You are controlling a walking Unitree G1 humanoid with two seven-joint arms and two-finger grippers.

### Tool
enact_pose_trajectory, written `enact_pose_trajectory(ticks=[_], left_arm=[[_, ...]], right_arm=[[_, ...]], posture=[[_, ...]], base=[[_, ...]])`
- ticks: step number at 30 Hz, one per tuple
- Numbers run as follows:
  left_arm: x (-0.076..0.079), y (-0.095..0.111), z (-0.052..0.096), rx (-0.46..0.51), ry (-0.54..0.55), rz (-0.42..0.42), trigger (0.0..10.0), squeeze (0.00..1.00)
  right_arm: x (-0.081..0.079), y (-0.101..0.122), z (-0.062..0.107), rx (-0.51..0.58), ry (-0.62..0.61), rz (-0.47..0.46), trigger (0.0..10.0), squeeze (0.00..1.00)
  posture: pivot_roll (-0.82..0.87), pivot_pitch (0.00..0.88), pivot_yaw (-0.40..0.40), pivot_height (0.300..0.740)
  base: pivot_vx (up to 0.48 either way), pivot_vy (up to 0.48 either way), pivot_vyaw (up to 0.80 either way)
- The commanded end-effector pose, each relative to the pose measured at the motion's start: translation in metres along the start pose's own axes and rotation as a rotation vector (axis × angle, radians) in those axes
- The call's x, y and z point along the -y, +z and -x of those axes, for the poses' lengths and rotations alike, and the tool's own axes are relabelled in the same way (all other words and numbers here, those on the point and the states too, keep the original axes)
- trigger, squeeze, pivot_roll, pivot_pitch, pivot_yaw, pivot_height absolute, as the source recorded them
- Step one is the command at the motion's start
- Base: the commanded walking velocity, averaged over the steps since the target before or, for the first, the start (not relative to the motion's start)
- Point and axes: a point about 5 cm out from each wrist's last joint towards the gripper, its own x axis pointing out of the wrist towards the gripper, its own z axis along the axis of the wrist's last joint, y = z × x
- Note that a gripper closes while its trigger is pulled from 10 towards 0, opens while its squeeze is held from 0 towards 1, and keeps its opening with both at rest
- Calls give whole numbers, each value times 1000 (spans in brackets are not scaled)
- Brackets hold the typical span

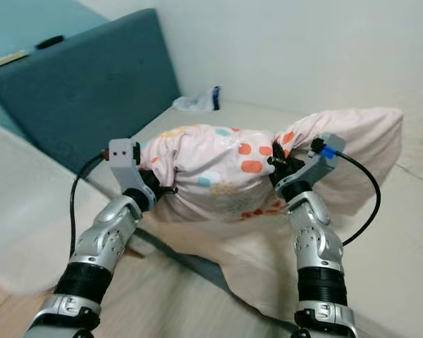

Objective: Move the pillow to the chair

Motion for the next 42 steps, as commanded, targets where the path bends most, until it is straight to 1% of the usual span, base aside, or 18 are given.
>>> enact_pose_trajectory(ticks=[1,20,25,28,31,33,35,42], left_arm=[[5,0,-3,-12,-30,-18,10000,0],[5,-4,-3,-21,-15,-8,10000,0],[6,-5,-3,-26,-22,-13,10000,0],[8,-6,-3,-29,-41,-29,10000,0],[9,-7,-3,-38,-39,-52,10000,0],[8,-8,-3,-46,-30,-45,10000,0],[6,-8,-4,-37,-12,-17,10000,0],[5,-8,-5,-48,-2,-15,10000,0]], right_arm=[[-24,-3,-8,3,102,0,10000,0],[-22,-3,-7,2,82,5,10000,0],[-20,-4,-8,-2,58,19,10000,0],[-17,-5,-9,-5,27,17,10000,0],[-17,-7,-9,-24,17,19,10000,0],[-18,-7,-9,-20,25,18,10000,0],[-18,-7,-9,-21,31,22,10000,0],[-20,-6,-8,-15,47,35,10000,0]], posture=[[-105,30,107,728],[-104,38,106,728],[-106,40,106,728],[-107,41,106,728],[-107,42,105,728],[-107,43,104,728],[-107,44,103,728],[-107,45,101,728]], base=[[0,0,788],[0,0,788],[0,0,788],[0,0,0],[0,-465,0],[0,-480,0],[0,0,0],[0,0,58]])
